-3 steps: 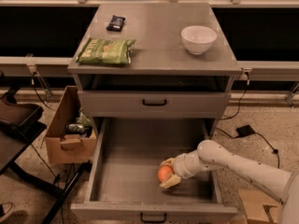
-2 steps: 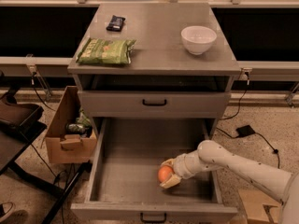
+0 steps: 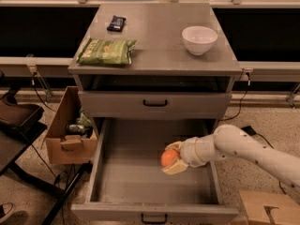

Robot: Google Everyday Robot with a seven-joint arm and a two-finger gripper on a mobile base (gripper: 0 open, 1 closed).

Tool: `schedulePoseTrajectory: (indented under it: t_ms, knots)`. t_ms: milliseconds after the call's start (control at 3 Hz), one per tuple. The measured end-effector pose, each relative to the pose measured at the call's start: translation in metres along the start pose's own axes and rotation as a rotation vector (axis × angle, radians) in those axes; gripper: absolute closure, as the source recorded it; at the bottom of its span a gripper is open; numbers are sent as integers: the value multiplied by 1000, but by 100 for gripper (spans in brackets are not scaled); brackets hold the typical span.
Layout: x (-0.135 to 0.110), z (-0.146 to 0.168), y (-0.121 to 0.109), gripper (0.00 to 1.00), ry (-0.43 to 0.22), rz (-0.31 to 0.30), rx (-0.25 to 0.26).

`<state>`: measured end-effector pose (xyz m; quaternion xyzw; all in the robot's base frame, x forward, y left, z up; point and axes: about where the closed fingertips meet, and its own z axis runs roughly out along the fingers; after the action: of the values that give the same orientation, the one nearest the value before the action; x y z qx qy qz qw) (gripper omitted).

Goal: Pick orange from middle drawer and place on counter

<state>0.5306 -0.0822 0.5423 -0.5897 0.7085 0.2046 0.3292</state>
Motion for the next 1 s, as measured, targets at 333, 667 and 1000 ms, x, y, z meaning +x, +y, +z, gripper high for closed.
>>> schedulePoseTrajectory:
  t_ms: [333, 667, 1000]
  knots:
    - [-59, -70, -17, 100, -12, 17, 28]
    - [-124, -131, -45, 100, -33, 45, 31]
    - [-185, -173, -78, 100, -35, 57, 61]
